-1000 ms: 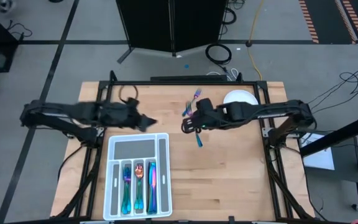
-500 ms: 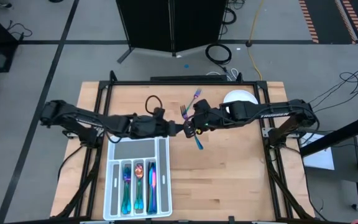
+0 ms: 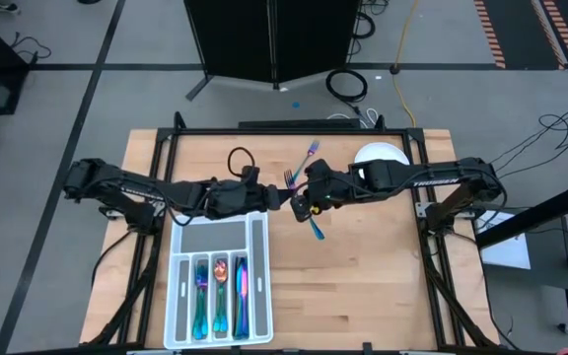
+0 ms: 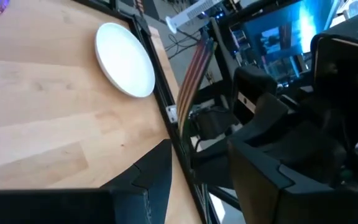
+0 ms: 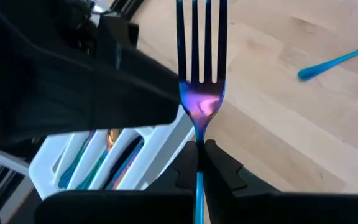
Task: Sort silverware
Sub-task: Put the bottom iridescent fork into the cutlery tray
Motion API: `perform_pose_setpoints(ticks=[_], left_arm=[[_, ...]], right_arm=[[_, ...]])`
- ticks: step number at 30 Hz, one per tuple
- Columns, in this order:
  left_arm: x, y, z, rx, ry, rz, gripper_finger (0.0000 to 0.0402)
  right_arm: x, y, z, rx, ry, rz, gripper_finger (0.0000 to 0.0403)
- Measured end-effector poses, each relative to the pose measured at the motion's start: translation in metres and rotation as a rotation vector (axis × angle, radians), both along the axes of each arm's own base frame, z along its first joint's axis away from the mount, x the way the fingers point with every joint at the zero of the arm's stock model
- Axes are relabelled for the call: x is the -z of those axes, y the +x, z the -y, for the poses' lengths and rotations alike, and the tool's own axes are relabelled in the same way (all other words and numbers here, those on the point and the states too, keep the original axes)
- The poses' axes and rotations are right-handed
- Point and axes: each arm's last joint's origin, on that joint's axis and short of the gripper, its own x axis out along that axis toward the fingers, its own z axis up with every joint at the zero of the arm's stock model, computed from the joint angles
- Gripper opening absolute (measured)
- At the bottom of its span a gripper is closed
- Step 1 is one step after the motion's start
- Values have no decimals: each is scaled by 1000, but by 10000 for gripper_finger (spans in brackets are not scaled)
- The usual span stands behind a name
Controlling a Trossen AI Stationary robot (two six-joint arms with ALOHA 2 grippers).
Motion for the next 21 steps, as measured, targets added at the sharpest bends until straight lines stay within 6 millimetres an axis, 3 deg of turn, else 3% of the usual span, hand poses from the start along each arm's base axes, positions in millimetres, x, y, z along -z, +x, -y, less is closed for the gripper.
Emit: perform_pose_setpoints(ticks=[17,21], left_arm=[[0,0,1,17,22,-10,154],[0,0,1,19,22,-10,131]], right_arm=[[1,0,-2,-133,-16,-26,0],[1,0,-3,-155,-11,-28,0]])
